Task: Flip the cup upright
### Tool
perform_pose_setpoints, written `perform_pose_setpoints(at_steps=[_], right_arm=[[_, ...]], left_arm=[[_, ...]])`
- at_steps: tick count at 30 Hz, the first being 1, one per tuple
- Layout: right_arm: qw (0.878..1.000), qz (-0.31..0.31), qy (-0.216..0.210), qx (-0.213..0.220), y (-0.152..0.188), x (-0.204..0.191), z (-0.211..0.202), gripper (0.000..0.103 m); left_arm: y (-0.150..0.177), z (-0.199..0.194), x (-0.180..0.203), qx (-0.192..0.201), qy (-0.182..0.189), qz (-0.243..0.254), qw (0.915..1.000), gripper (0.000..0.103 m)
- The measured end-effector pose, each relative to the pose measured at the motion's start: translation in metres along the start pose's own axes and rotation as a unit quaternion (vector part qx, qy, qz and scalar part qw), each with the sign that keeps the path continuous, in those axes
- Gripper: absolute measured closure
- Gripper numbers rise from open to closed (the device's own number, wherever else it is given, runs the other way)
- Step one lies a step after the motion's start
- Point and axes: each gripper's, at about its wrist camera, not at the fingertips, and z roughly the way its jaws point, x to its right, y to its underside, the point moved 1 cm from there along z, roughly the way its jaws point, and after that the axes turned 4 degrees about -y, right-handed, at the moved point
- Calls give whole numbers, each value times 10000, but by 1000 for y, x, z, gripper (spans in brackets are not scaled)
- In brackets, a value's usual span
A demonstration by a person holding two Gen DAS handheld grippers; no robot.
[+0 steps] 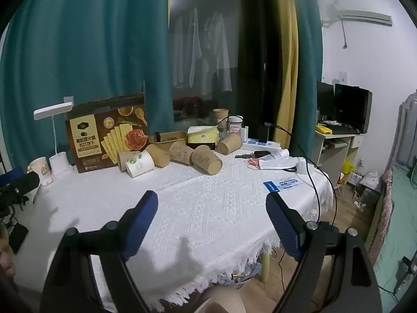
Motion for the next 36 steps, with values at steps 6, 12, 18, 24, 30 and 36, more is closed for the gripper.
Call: perform_pose_setpoints(at_steps=[6, 12, 18, 24, 30, 36], right_arm=[[10000, -9, -2, -3, -2, -2, -5, 20], [10000, 17, -6, -42, -1, 1, -3, 20], [10000, 1, -5, -29, -1, 0, -3, 20], [10000, -5, -5, -33, 0, 0, -4, 20], [10000, -2, -7, -30, -2, 0, -4, 20], [10000, -12, -1, -29, -3, 0, -4, 20]], left_arm=[[0, 0, 2, 34, -9, 9, 10000, 0], [-2, -4, 3, 53, 5, -10, 10000, 0], [-1, -5, 3, 83, 4, -6, 10000, 0], [-1, -5, 2, 90, 7, -12, 10000, 0], [-2, -6, 3, 86, 12, -13, 10000, 0], [-2, -6, 3, 91, 12, -13, 10000, 0]])
